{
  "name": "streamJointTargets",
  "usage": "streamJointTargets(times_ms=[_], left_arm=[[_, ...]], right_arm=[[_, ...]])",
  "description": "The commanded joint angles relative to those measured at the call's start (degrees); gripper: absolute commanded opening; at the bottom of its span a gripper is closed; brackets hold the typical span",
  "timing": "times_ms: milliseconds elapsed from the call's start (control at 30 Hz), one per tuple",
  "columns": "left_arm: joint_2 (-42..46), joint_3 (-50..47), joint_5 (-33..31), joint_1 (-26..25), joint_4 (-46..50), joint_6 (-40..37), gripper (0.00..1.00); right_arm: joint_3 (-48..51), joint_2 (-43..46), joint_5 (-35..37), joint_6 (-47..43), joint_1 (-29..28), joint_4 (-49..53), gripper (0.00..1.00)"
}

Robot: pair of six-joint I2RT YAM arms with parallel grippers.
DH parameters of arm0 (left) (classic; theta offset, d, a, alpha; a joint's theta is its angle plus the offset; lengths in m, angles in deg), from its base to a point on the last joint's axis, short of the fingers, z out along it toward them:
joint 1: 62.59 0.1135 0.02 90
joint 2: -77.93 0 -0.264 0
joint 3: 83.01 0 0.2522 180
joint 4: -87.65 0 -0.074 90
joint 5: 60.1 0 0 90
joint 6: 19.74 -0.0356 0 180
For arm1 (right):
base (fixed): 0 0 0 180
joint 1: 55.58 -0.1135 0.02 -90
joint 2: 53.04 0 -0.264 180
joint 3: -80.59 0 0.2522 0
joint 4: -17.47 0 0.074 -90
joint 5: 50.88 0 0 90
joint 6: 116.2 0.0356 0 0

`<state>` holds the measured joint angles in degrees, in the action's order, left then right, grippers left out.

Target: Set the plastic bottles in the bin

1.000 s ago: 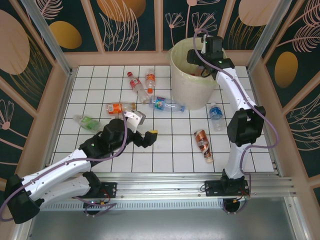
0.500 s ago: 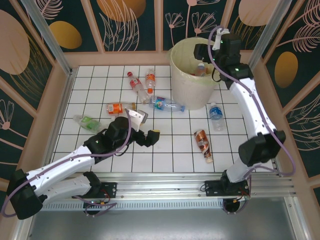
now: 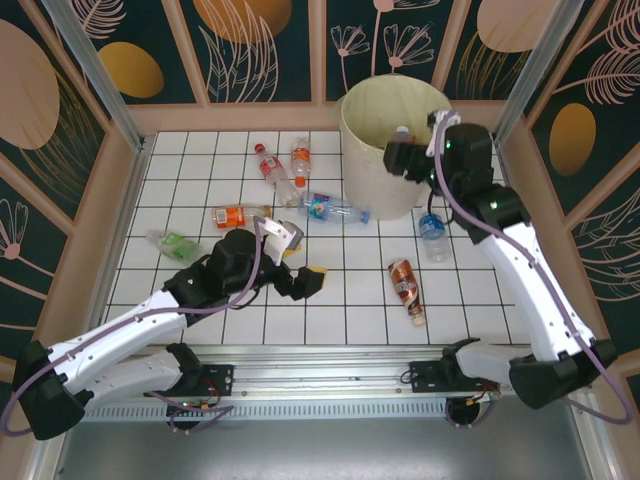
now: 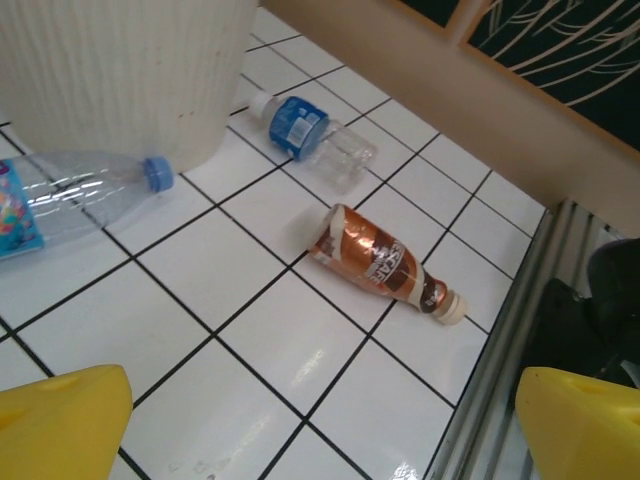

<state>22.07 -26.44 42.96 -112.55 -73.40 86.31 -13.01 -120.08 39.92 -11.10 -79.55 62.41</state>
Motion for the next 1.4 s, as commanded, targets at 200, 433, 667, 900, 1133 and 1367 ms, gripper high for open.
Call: streamJointTargets(times_ms=[200,433,667,900,1133,1367], left_arm=[[1.5,1.0,12.2,-0.4,-1.1,-2.5,0.99],[3.1,0.3,15.4,-0.4,-1.6,-3.4,0.99],[3.2,-0.3,15.1,-0.4,-1.8,-3.3,0.99],[2.5,-0.3,15.1,-0.4,-1.9,-3.5,0.99],[2.9,-0.6,14.9,-0.4,-2.2,-3.4,0.99],[2.8,-0.8,14.5,-0.4,-2.3,-3.5,0.99]], right_arm=[[20.5,12.4,3.0,12.4,-2.6,9.3,0.84],[32.4,14.9,0.3,18.0,-2.8,8.9,0.89],[40.3,15.1,-1.4,20.4,-3.8,6.4,0.95],[43.6,11.0,-0.8,23.0,-4.0,3.6,0.99],[46.1,6.6,-0.2,23.5,-4.1,-0.6,0.95],[47.5,2.2,1.6,23.6,-4.2,-3.7,0.92]])
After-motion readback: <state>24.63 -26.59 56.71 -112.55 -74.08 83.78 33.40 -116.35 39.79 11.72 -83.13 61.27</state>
